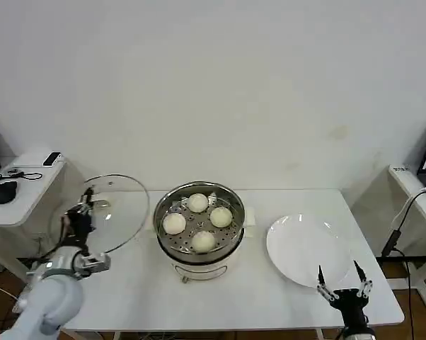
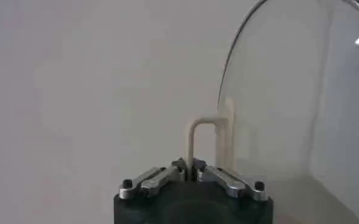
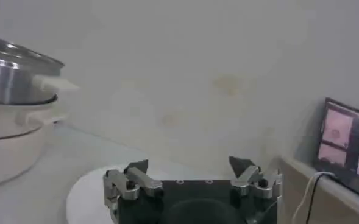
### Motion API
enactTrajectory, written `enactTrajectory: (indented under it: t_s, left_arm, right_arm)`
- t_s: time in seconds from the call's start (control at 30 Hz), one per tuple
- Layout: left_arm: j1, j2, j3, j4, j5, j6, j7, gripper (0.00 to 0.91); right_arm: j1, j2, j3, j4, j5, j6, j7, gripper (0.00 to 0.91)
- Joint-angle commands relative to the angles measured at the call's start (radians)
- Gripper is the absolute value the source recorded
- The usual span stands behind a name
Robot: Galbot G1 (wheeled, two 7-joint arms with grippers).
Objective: Take steamed baozi put them in steamer then cover it.
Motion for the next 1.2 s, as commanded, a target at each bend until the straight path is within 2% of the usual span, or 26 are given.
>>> enactTrajectory:
  t_s: [0.03, 0.17, 0.47, 1.2]
  left_arm:
    - [-0.243, -0.086, 0.368, -0.01, 0.07, 0.106, 0.077, 0.0]
    - [-0.303, -0.162, 0.464, 0.001, 0.17, 0.128, 0.147, 0.0]
    - [-0.371, -0.254, 0.544, 0.087, 0.258, 0.137, 0.181, 0.0]
    - [-0.406, -0.302, 0.6, 0.185, 0.315, 0.131, 0.2, 0.0]
  right_arm:
    - [-0.013, 0.015, 0.004, 0.015, -0.035, -0.003, 0.003, 0.907]
    - [-0.005, 0.025, -0.024, 0.007, -0.053, -0.003, 0.006, 0.907]
    - [0.01, 0.039, -0.054, -0.018, -0.074, 0.001, 0.008, 0.907]
    - [0.021, 0.046, -0.074, -0.052, -0.084, 0.012, 0.009, 0.907]
